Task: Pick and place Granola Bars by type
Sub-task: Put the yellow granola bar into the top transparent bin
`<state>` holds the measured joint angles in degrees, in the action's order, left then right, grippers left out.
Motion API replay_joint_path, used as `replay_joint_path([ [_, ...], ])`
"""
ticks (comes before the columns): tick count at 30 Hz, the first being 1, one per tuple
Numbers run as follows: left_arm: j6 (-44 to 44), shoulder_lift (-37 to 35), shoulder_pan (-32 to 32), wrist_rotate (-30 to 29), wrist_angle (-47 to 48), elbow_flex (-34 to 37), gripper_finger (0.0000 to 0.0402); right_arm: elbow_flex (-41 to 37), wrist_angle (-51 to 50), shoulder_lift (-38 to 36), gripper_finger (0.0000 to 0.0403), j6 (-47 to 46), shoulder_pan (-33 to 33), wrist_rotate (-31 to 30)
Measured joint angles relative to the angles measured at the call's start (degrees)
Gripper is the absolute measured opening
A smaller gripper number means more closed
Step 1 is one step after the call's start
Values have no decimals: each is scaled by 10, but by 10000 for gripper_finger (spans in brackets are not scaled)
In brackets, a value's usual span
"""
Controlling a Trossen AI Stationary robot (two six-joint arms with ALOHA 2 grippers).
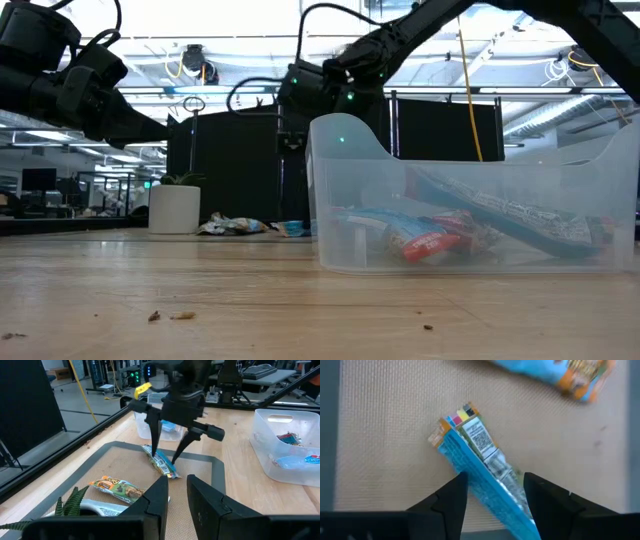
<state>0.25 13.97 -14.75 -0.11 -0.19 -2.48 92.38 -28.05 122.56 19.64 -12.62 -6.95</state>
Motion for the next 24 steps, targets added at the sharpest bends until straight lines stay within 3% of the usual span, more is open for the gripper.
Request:
replay_joint_path([
  [3,0,0,0,0,0,0,76,-13,7,0,181,-27,-10,28],
  [15,0,0,0,0,0,0,76,-33,19,-1,171,-39,-14,27],
  [24,0,0,0,0,0,0,76,-34,25,-1,75,-39,-12,27],
])
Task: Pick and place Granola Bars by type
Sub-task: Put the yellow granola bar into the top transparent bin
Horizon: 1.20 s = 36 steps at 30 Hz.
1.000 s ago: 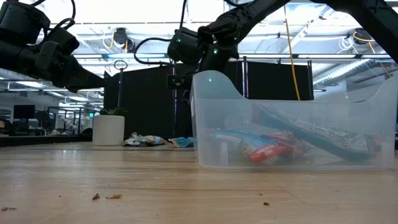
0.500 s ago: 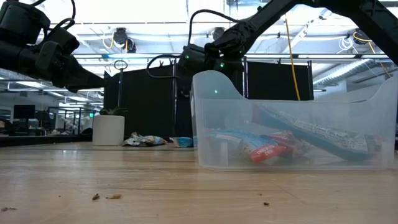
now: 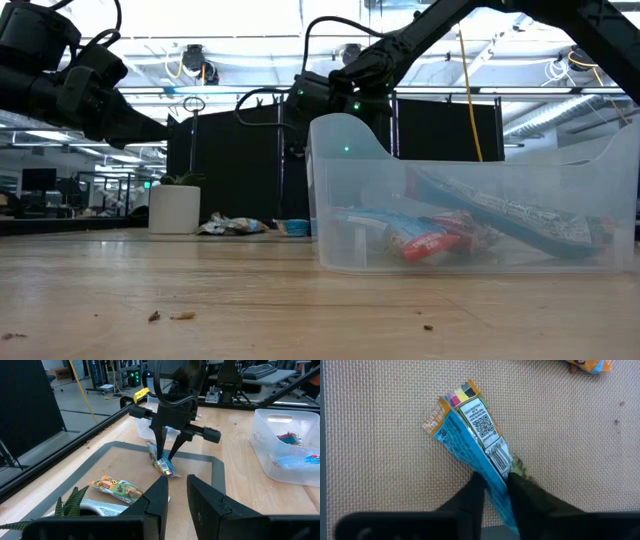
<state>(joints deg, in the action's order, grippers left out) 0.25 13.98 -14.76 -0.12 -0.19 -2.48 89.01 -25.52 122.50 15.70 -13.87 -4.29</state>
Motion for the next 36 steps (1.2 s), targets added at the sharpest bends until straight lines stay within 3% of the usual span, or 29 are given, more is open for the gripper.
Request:
replay_joint_path([
  [4,0,0,0,0,0,0,76,0,1,0,16,0,1,0],
  [6,0,0,0,0,0,0,76,0,1,0,6,0,1,0],
  [16,0,0,0,0,0,0,76,0,8,-9,1,15,22,1],
  [36,0,0,0,0,0,0,76,0,-9,-173,0,8,62,-1],
])
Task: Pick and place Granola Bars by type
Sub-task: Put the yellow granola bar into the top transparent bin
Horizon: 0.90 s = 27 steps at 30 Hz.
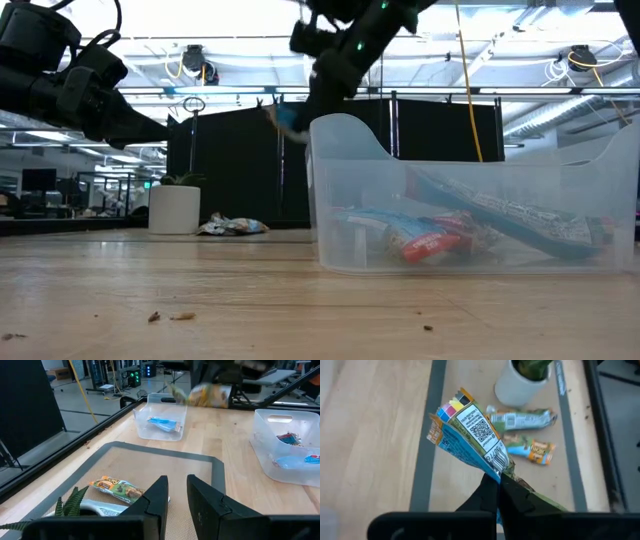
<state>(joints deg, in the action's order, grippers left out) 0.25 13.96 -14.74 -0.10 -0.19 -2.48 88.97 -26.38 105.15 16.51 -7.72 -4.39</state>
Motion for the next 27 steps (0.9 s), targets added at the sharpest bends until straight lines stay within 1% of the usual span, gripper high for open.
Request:
replay_joint_path([
  [6,0,0,0,0,0,0,76,-24,0,-51,0,-6,0,-6],
  [9,0,0,0,0,0,0,76,-57,7,-83,0,-9,0,-31],
  [12,0,0,0,0,0,0,76,-98,23,-119,0,-14,0,-49],
  [21,0,0,0,0,0,0,76,-239,111,-239,0,-52,-3,-48],
  [27,0,0,0,0,0,0,76,-334,173,-330,0,-86,-21,-46],
])
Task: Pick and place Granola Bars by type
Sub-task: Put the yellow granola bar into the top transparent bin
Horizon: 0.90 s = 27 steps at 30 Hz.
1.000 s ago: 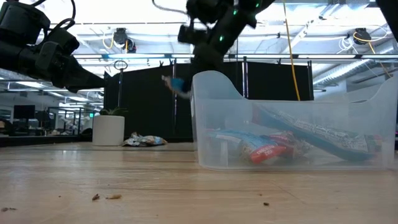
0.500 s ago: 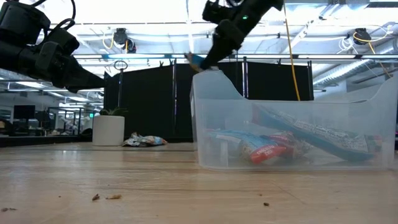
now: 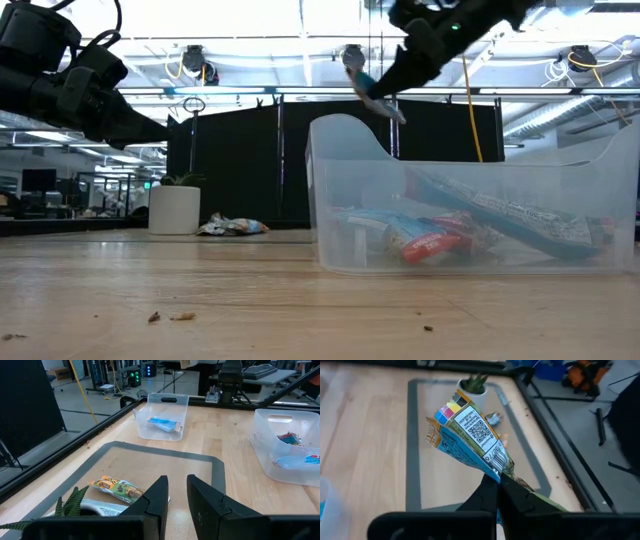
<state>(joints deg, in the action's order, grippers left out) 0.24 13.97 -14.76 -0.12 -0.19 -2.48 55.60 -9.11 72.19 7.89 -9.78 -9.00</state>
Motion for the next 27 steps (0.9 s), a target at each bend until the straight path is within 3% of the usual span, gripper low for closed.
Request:
replay_joint_path([
  [9,0,0,0,0,0,0,76,-94,57,-81,0,-48,-51,2],
  [21,0,0,0,0,0,0,76,-132,75,-78,0,-129,-127,4],
  [27,0,0,0,0,0,0,76,-143,52,-78,0,-194,-160,34],
])
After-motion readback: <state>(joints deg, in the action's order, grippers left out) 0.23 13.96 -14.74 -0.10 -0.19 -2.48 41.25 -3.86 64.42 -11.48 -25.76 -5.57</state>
